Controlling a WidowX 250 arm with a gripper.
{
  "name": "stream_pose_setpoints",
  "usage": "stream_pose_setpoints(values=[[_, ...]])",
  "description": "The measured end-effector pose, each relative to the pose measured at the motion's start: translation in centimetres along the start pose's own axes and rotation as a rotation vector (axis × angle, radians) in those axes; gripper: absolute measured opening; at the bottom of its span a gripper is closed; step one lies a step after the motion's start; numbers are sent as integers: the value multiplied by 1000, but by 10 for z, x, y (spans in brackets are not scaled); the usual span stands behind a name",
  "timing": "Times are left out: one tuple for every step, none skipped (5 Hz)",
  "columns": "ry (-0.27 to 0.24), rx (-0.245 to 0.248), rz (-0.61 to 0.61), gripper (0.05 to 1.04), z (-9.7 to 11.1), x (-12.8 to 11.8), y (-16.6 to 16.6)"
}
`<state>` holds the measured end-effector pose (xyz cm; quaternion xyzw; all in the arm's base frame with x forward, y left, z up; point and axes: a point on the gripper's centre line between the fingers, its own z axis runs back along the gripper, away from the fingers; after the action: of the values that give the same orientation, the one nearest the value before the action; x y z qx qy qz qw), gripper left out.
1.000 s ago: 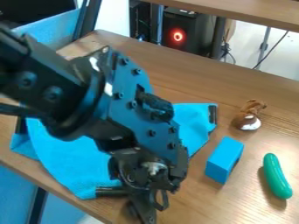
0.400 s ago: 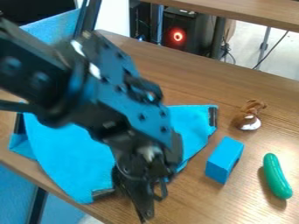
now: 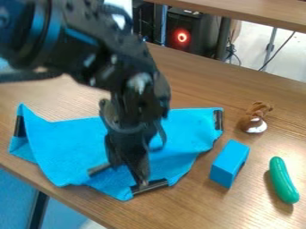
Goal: Unfold the cloth from bottom right to upper left
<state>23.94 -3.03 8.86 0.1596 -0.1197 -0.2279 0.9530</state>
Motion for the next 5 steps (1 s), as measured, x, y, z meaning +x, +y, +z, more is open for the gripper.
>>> stream_pose_setpoints(values=[[32, 24, 71, 51, 2, 14, 27], [109, 27, 145, 51, -14, 29, 56], [192, 7, 206, 51, -39, 45, 82], [237, 8, 259, 51, -61, 57, 107], [249, 9, 328, 51, -68, 67, 130]])
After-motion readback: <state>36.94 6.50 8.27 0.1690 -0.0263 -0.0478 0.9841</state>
